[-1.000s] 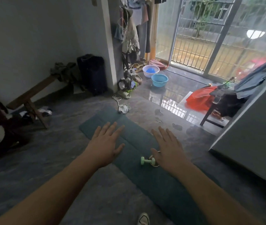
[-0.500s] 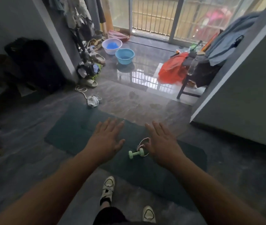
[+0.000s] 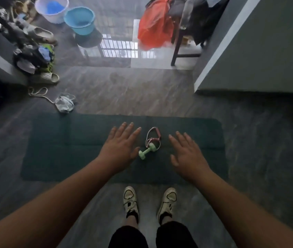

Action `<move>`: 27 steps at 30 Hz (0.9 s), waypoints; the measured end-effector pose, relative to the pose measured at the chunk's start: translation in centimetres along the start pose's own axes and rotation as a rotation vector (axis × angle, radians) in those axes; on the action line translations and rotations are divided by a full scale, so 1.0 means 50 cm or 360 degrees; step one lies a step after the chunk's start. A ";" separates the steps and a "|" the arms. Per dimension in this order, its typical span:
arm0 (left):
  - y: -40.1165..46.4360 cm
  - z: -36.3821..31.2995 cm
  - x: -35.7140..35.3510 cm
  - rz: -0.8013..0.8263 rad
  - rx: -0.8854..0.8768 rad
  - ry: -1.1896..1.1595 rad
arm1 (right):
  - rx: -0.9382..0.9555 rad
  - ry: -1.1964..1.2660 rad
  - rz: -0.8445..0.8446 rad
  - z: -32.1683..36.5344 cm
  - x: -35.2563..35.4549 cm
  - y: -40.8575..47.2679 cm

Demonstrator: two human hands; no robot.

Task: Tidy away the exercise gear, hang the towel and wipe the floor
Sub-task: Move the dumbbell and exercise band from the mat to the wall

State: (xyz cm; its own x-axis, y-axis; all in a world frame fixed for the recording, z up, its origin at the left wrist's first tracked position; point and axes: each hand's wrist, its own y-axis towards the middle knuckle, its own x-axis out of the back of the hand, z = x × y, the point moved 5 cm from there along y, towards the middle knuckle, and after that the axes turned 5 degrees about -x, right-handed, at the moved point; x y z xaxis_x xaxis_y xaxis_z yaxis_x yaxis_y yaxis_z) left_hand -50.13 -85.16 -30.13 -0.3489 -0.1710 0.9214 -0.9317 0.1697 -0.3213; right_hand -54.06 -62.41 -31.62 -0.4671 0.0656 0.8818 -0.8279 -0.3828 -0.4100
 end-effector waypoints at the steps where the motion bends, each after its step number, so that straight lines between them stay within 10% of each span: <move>1: 0.028 0.014 -0.039 0.0014 0.0010 -0.0035 | -0.0018 0.0026 0.0007 -0.013 -0.030 0.027; 17: 0.534 0.187 -1.035 0.0407 -0.0053 0.0014 | -0.0136 0.0012 0.0133 -0.313 -0.922 0.656; 27: 0.665 0.231 -1.328 0.0407 0.0168 -0.0222 | -0.0335 0.0180 0.0226 -0.377 -1.178 0.911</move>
State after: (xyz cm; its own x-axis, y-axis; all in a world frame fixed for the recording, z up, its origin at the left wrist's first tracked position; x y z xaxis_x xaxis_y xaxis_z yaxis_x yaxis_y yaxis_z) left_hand -59.10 -79.39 -104.50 -0.5771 -0.2686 0.7712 -0.8147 0.1237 -0.5666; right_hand -70.10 -66.32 -106.63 -0.6051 0.1321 0.7851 -0.7923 -0.1967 -0.5775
